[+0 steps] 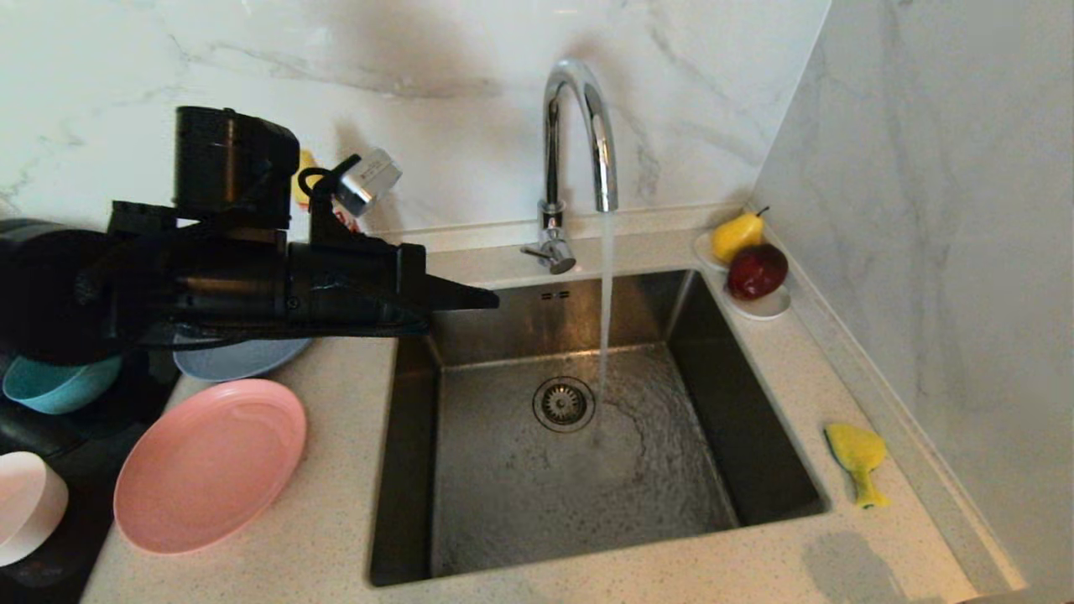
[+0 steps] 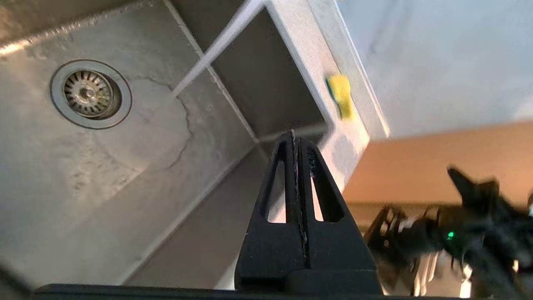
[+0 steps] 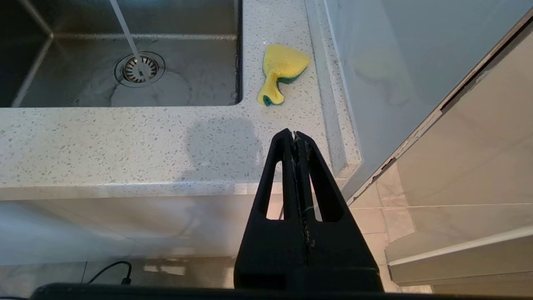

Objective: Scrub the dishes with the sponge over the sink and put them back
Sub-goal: Turn off the faucet

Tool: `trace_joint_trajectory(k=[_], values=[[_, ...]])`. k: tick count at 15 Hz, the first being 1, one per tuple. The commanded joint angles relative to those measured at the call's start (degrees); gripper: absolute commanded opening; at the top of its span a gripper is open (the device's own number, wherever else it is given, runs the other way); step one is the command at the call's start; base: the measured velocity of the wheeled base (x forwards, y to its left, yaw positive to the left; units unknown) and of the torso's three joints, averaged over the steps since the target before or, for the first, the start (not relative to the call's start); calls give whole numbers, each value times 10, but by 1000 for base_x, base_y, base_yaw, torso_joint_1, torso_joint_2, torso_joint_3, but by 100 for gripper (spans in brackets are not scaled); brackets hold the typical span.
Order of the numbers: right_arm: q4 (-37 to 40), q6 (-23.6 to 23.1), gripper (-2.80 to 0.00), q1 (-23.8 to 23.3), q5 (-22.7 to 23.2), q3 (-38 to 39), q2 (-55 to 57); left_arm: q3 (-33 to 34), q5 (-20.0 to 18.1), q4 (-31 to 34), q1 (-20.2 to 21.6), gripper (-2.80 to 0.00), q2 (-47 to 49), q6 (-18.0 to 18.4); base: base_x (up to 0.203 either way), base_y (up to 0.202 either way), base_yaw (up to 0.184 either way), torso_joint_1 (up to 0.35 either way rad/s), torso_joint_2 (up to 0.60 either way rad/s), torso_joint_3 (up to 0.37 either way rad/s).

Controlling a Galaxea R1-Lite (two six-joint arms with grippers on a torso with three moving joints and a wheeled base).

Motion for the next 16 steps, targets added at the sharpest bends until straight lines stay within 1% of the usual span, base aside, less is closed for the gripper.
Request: trace_joint_trajectory(k=[1, 3, 6, 7, 8, 10, 11, 13, 16], values=[[0, 0, -280, 0, 0, 0, 1, 1, -1, -31, 2, -280, 54, -32, 0, 0, 0, 0, 0, 0], [0, 0, -280, 0, 0, 0, 1, 3, -2, -69, 2, -280, 77, -66, 0, 0, 0, 0, 0, 0], [0, 0, -280, 0, 0, 0, 1, 10, -3, -84, 1, -280, 111, -74, 0, 0, 0, 0, 0, 0], [0, 0, -280, 0, 0, 0, 1, 12, -2, -107, 1, -280, 120, -78, 0, 0, 0, 0, 0, 0], [0, 0, -280, 0, -1, 0, 1, 12, 0, -126, 2, -280, 129, -94, 0, 0, 0, 0, 0, 0], [0, 0, -280, 0, 0, 0, 1, 7, 18, -167, 3, -280, 150, -124, 0, 0, 0, 0, 0, 0], [0, 0, -280, 0, 0, 0, 1, 6, 25, -184, 3, -280, 162, -127, 0, 0, 0, 0, 0, 0], [0, 0, -280, 0, 0, 0, 1, -9, 27, -200, 3, -280, 185, -130, 0, 0, 0, 0, 0, 0], [0, 0, -280, 0, 0, 0, 1, -41, 26, -201, 3, -280, 206, -159, 0, 0, 0, 0, 0, 0]])
